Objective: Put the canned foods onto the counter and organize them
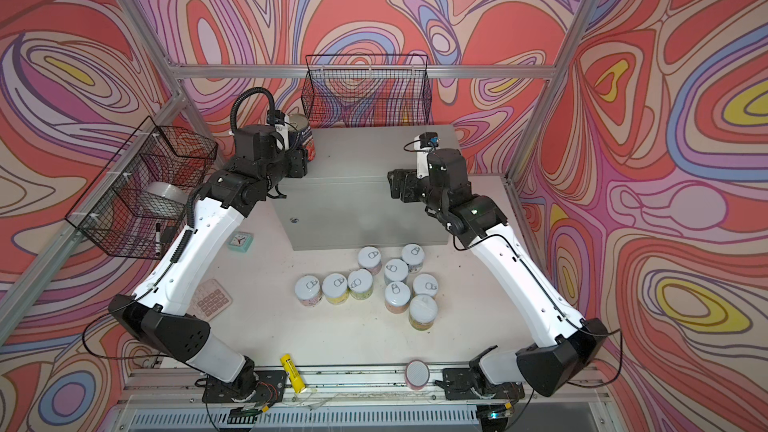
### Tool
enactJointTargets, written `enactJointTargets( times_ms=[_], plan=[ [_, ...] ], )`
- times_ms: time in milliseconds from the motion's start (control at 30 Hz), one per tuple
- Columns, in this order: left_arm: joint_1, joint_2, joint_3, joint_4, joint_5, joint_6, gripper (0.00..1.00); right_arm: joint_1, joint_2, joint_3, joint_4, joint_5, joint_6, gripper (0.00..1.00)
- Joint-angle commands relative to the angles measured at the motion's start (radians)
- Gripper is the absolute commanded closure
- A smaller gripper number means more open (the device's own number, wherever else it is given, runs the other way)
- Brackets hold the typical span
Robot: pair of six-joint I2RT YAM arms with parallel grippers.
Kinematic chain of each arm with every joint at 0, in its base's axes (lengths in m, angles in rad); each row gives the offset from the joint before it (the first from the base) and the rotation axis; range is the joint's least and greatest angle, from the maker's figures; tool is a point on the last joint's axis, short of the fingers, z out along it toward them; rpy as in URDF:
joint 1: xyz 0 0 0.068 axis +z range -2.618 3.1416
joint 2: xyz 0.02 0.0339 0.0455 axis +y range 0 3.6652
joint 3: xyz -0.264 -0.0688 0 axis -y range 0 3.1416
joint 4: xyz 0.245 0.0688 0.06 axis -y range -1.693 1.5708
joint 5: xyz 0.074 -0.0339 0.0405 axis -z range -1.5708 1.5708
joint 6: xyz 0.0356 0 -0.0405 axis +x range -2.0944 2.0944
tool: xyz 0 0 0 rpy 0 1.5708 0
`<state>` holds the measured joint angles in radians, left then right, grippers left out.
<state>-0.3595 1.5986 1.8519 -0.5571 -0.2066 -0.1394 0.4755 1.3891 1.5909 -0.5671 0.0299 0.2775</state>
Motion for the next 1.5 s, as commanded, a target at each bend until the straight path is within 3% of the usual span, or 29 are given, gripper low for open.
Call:
enactJointTargets(
  times_ms=[0, 67, 133, 700, 1467],
  plan=[
    [0.012, 0.026, 0.023, -0.003, -0.013, 0.0, 0.18, 0.006, 0.015, -0.013, 0.026, 0.008, -0.012, 0.09],
    [0.013, 0.036, 0.021, 0.0, -0.014, 0.0, 0.04, 0.006, 0.027, -0.007, 0.033, 0.006, -0.017, 0.08],
    [0.013, 0.047, 0.022, 0.006, -0.01, -0.002, 0.0, 0.006, 0.04, 0.007, 0.032, 0.003, -0.02, 0.08],
    [0.054, 0.154, 0.15, 0.051, -0.068, -0.002, 0.07, 0.006, 0.044, 0.021, 0.048, -0.021, -0.004, 0.09],
    [0.102, 0.268, 0.189, 0.176, -0.128, -0.022, 0.14, 0.006, 0.091, 0.05, 0.069, -0.034, 0.026, 0.1]
  ],
)
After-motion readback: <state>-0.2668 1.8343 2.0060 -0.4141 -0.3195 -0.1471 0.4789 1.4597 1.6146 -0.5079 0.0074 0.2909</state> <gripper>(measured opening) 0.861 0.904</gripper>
